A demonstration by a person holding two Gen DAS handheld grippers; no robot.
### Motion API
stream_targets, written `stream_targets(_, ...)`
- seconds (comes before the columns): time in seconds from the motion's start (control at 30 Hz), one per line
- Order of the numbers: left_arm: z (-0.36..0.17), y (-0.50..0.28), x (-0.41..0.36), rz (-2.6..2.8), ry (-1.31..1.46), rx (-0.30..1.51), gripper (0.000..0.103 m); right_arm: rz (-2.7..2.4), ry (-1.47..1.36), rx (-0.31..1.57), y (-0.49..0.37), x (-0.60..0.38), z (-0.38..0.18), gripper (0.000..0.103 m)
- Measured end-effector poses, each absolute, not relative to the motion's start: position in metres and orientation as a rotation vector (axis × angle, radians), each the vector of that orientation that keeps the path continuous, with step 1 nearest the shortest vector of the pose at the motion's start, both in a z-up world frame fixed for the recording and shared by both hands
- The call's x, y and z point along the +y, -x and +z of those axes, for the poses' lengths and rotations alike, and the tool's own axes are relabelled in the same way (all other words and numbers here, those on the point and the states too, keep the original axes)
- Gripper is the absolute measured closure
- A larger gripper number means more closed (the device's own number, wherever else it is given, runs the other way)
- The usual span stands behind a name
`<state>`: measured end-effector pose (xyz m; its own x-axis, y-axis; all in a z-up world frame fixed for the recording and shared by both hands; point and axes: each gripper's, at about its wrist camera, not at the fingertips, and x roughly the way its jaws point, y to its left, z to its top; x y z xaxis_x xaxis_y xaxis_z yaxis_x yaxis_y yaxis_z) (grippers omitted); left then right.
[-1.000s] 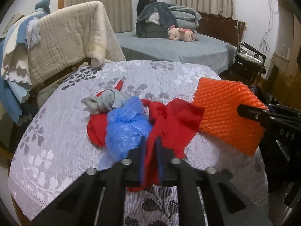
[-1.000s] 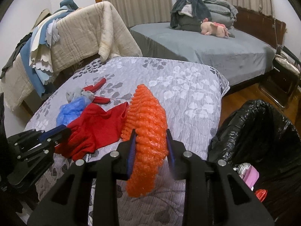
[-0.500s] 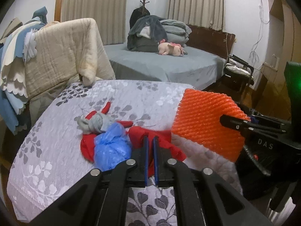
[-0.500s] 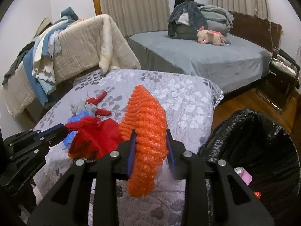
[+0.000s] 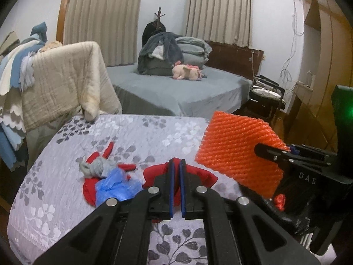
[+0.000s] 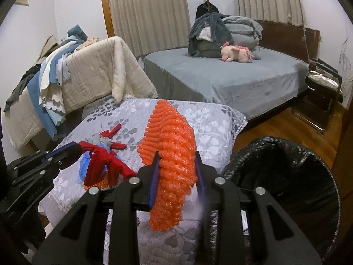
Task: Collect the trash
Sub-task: 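Lift the orange mesh with the right gripper while the left gripper grasps the red cloth, then carry the red cloth and orange mesh over the bin and release both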
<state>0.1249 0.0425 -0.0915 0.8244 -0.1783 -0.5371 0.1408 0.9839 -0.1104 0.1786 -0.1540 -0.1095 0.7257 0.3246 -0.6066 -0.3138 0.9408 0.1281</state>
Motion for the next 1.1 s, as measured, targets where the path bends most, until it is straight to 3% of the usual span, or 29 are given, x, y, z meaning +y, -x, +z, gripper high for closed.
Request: stream_targets(1.1,-0.039,-0.13,-0.096,-0.471,0.038,0.464,0.099,0.059,-0.06,0.588,-0.126,-0.296,-0.071,0.075)
